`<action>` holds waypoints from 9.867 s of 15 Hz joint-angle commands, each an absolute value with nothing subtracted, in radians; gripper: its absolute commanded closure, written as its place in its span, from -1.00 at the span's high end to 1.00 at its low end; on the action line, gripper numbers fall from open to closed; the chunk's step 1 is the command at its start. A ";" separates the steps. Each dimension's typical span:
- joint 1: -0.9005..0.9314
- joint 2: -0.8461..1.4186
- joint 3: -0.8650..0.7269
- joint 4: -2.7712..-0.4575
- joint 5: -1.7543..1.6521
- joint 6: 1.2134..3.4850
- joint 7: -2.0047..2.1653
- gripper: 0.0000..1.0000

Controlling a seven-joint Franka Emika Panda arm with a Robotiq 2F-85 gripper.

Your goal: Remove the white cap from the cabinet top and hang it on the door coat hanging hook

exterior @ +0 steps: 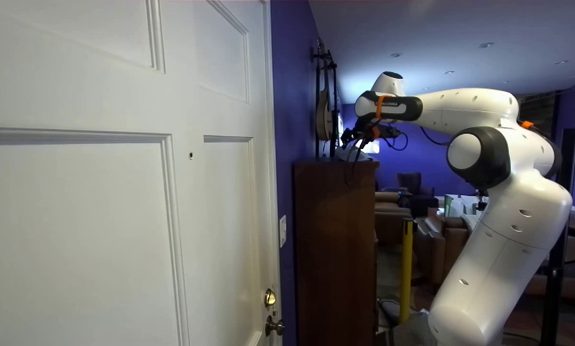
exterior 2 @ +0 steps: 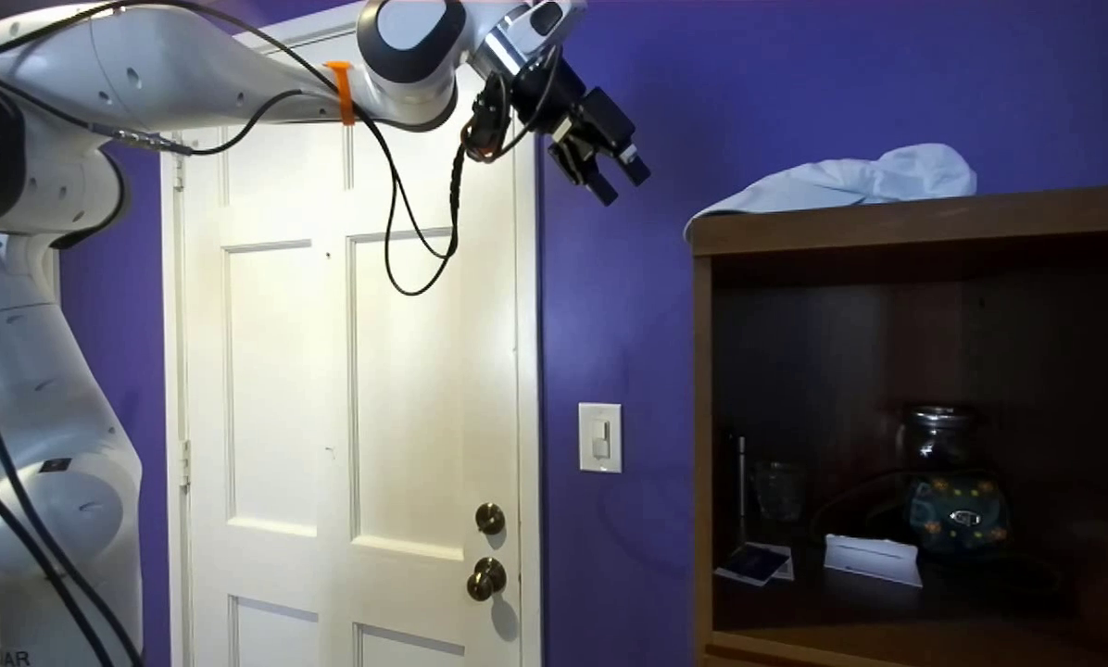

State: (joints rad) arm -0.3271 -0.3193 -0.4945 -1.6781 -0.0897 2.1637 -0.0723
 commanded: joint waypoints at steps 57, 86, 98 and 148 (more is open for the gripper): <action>-0.848 0.388 -0.394 -0.929 0.578 2.049 -0.301 -0.80; -0.848 0.103 -0.285 -1.003 0.654 1.351 -0.607 -0.99; -0.776 -0.120 -0.210 -1.449 0.662 1.139 -0.738 -0.99; -0.230 -0.504 -0.239 -2.536 1.048 1.541 -1.030 -0.95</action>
